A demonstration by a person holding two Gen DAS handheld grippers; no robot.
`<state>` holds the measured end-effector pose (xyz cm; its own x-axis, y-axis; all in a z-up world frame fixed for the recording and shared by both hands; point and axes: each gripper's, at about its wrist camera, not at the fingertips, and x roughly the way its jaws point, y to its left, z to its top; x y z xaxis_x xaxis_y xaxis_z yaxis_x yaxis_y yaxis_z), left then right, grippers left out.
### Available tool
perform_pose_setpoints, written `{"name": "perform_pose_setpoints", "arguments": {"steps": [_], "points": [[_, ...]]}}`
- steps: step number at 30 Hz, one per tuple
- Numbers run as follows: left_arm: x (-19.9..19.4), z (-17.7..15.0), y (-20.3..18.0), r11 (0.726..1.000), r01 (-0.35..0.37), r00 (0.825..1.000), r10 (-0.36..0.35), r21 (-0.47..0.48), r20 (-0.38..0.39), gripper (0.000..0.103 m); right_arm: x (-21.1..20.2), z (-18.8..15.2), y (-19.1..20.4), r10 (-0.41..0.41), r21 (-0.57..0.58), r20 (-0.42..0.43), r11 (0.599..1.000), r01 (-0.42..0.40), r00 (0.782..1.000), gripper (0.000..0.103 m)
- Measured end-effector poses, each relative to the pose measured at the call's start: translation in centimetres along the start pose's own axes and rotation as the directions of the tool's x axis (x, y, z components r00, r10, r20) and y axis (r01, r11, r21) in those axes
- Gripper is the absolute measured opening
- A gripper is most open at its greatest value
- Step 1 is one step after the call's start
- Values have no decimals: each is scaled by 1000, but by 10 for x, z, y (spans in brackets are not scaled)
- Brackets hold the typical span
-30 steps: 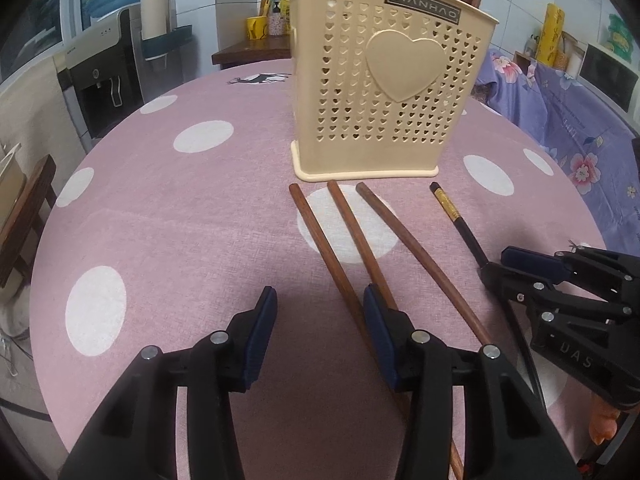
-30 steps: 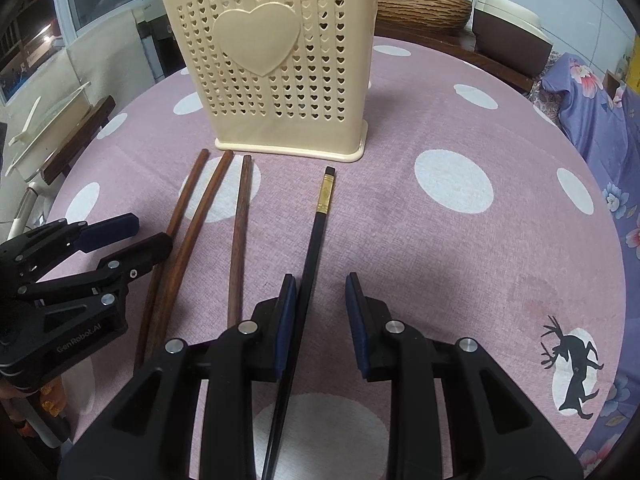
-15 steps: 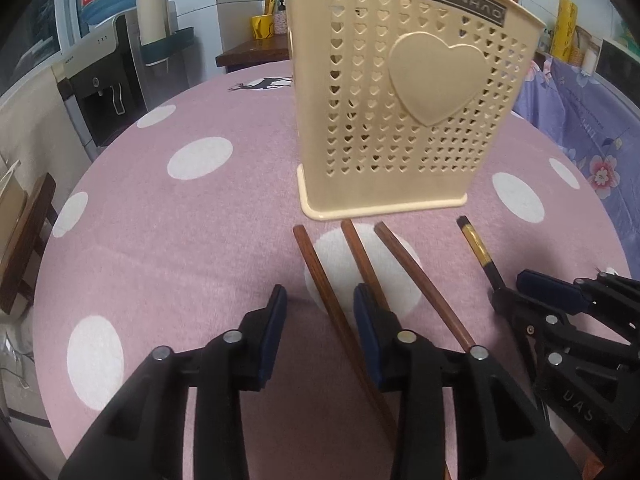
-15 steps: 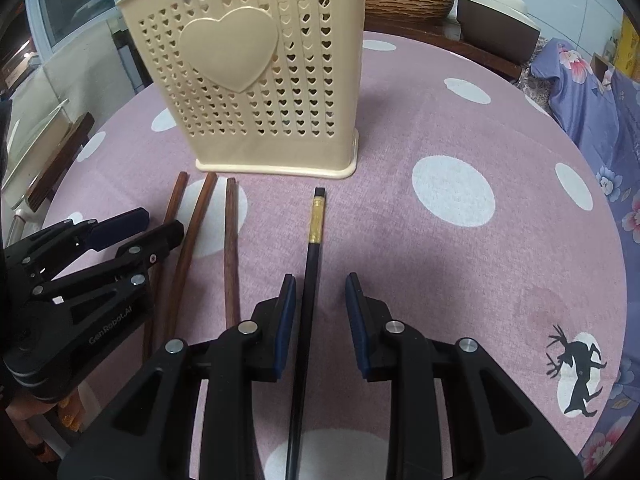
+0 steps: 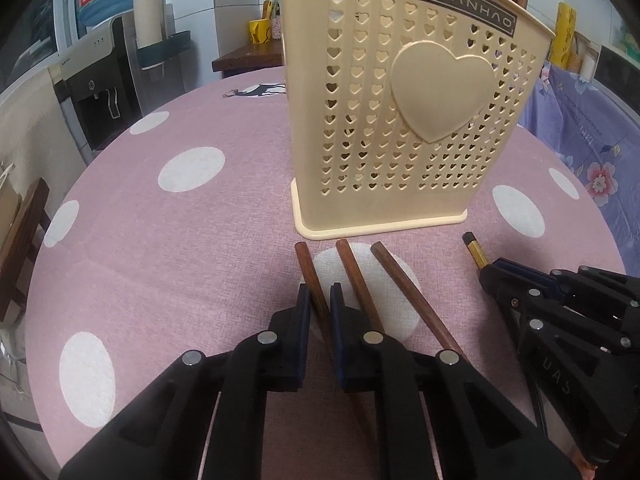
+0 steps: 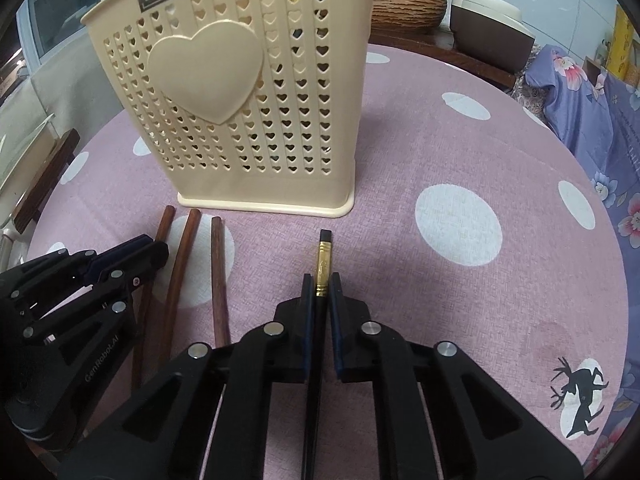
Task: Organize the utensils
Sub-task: 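Close the right tool on the black gold-tipped chopstick while the left tool closes on a brown chopstick, then lift both chopsticks and carry them toward the beige basket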
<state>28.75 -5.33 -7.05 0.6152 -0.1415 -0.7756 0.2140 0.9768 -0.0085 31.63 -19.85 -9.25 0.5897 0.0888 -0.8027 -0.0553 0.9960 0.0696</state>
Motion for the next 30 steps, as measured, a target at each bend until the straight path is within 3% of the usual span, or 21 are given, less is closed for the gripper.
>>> {"name": "perform_pose_setpoints", "arguments": {"steps": [11,19,24,30], "points": [[0,1,0,999,29,1000,-29,-20,1,9,-1,-2,1,22,5,13,1000,-22,1000,8],[-15,2,8,995,73,997,-71,-61,41,9,-14,-4,-8,93,51,42,994,-95,995,8],[-42,4,13,989,121,988,-112,-83,103,8,-46,-4,-17,160,66,123,983,-169,979,8],[-90,12,20,983,160,966,-137,-88,219,8,-96,3,-33,233,69,234,965,-255,944,8]]}}
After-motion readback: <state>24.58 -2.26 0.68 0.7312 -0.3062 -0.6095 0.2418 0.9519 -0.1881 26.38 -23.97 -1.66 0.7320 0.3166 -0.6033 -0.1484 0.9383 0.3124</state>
